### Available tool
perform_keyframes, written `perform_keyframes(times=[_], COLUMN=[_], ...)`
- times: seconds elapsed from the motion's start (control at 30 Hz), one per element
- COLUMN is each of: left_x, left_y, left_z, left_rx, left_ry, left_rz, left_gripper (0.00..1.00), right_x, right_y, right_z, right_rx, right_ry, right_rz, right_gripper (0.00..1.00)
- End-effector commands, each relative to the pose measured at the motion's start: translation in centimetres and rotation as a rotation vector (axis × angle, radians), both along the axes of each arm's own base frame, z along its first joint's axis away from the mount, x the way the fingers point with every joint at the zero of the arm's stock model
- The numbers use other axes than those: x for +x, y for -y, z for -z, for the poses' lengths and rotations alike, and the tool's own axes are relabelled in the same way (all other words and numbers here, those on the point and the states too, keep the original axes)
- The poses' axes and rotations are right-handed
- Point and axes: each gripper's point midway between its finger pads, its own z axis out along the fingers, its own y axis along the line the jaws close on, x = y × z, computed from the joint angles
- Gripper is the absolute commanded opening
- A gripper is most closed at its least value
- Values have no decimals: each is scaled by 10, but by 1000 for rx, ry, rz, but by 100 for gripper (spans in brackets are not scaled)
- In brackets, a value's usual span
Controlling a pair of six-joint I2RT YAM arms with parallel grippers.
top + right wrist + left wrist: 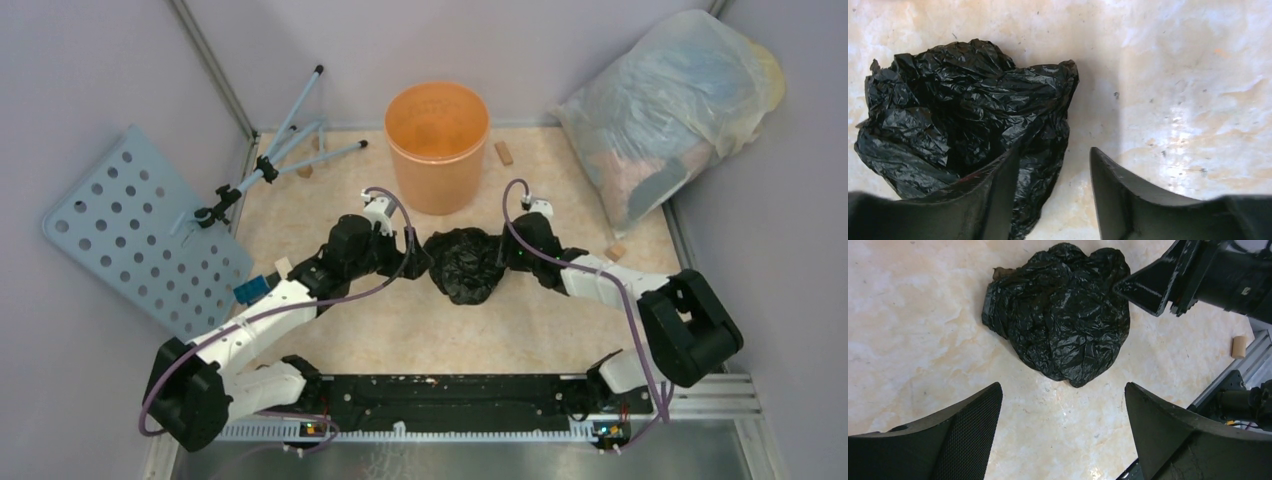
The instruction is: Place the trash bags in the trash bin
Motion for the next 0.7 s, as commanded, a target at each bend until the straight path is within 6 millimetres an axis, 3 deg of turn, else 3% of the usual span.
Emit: perform_keyframes(times=[0.0, 0.13, 0.37, 0.53, 0.67], left_x=[6, 6, 2, -1, 2], left_y=[-9, -8, -1, 15, 28], left_z=[-10, -7, -9, -6, -4], left_rx=[16, 33, 14, -38, -10], left_ry=[66, 57, 68, 34, 40], left_rz=[-45, -28, 25, 86, 73], left_gripper=[97, 97, 97, 94, 93], right_x=[21, 17, 4, -7, -17], right_y=[-25, -33, -47, -42, -50], right_z=[-15, -15, -46, -43, -43], right_rx=[72, 69, 121, 119, 162], right_ry=[33, 26, 104, 107, 112], right_rz=[-54, -135, -268, -282, -339], right_gripper=[42, 1, 0, 0, 0])
